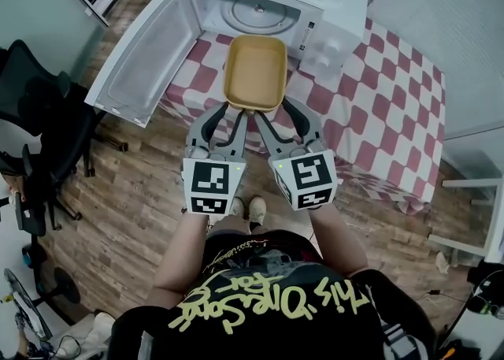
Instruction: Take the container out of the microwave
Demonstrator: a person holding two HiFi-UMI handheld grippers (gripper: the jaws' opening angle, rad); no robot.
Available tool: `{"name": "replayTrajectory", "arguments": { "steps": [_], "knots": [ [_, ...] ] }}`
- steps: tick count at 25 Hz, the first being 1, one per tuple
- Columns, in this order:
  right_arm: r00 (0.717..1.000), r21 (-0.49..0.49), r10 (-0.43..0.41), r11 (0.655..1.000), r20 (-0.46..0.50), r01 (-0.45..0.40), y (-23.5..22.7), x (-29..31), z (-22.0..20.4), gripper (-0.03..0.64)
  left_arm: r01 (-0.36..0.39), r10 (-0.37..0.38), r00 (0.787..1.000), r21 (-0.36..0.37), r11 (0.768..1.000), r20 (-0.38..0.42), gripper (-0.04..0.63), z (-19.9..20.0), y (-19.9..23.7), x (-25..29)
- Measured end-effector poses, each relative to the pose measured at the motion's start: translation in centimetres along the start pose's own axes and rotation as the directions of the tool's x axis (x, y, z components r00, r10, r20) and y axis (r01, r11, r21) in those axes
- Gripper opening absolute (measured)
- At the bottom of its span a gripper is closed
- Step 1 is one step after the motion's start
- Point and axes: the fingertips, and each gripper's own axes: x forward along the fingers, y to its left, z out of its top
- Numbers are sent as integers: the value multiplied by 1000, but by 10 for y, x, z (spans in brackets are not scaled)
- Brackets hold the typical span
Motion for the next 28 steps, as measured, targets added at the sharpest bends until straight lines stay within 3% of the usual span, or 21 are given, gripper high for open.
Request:
{"name": "replayTrajectory", "arguments": {
  "steps": [12, 28],
  "knots": [
    [999, -13, 28, 1000, 27, -28, 21, -10, 8, 215, -39, 39, 999, 14, 999, 21, 127, 2, 3, -26],
    [999, -28, -12, 1000, 42, 13, 58, -43, 13, 215, -5, 4, 998, 21, 1000, 57, 127, 0, -3, -73]
  ]
}}
